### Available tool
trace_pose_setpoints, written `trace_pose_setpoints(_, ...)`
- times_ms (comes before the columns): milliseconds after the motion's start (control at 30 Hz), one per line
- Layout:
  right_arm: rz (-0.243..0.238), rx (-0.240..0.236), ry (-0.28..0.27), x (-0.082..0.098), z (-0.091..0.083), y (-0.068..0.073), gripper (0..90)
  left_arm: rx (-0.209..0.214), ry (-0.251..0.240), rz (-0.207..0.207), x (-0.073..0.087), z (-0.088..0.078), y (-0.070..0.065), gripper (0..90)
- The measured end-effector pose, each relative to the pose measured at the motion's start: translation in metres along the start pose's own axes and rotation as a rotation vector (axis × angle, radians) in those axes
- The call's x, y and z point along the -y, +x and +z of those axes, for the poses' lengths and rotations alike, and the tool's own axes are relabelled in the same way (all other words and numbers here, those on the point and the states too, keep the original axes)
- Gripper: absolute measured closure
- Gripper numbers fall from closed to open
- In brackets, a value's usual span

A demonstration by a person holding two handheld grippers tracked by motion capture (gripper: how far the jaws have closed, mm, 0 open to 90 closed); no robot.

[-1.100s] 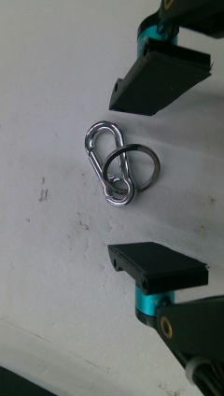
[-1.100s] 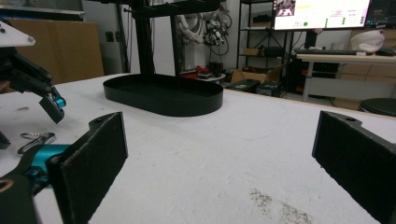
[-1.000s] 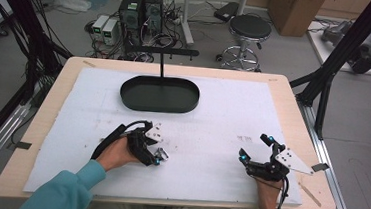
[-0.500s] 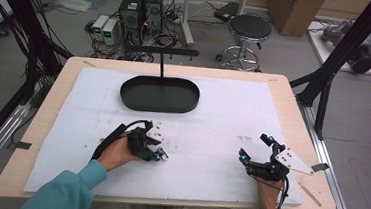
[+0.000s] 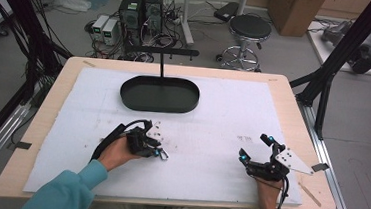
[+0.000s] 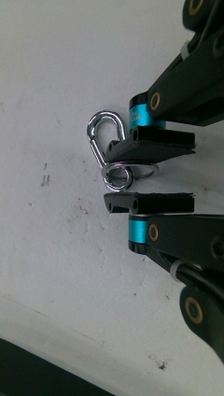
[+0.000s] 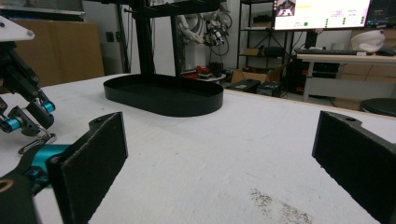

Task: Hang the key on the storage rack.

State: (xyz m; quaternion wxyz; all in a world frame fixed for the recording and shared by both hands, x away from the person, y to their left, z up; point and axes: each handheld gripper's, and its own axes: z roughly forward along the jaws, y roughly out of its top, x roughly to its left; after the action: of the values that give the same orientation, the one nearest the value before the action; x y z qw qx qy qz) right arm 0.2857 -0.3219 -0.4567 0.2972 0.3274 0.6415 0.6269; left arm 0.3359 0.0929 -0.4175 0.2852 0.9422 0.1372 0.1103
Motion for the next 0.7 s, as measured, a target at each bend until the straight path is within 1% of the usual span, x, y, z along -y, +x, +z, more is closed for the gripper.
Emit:
trace_pose_setpoints(233, -0.004, 0.000, -0.003, 0.0000, 0.0001, -0.0004, 2.6, 0.004, 0.008, -0.007, 0.0009, -0.0003, 0.0020, 77.7)
trace_pose_setpoints(267, -0.006, 0.000, -0.002, 0.0000, 0.0000, -0.0005, 2.5, 0.007, 0.008, -0.015, 0.0011, -0.0004, 0.0018, 78.2)
trace_pose_setpoints(333, -0.001, -0.001, -0.001, 0.0001, 0.0000, -0.0001, 2.6, 0.010, 0.007, -0.019, 0.0012, -0.0008, 0.0019, 79.3)
trace_pose_setpoints(367, -0.007, 0.000, -0.003, 0.0000, 0.0001, -0.0005, 2.6, 0.009, 0.008, -0.022, 0.0013, -0.0010, 0.0018, 80.1)
trace_pose_setpoints(500, -0.002, 0.000, 0.000, 0.0000, -0.0001, -0.0001, 2.5, 0.010, 0.014, -0.018, 0.0014, -0.0016, 0.0023, 81.8)
trace_pose_setpoints(567, -0.005, -0.001, -0.002, 0.0000, 0.0000, -0.0006, 2.6, 0.011, 0.014, -0.019, 0.0015, -0.0022, 0.0026, 81.8)
trace_pose_setpoints(633, 0.002, 0.000, 0.002, 0.0001, -0.0003, 0.0000, 2.5, 0.011, 0.006, -0.025, 0.0018, -0.0026, 0.0032, 82.0)
trace_pose_setpoints(700, -0.006, 0.000, -0.003, 0.0000, 0.0001, -0.0005, 2.5, 0.013, 0.005, -0.031, 0.0020, -0.0030, 0.0035, 82.4)
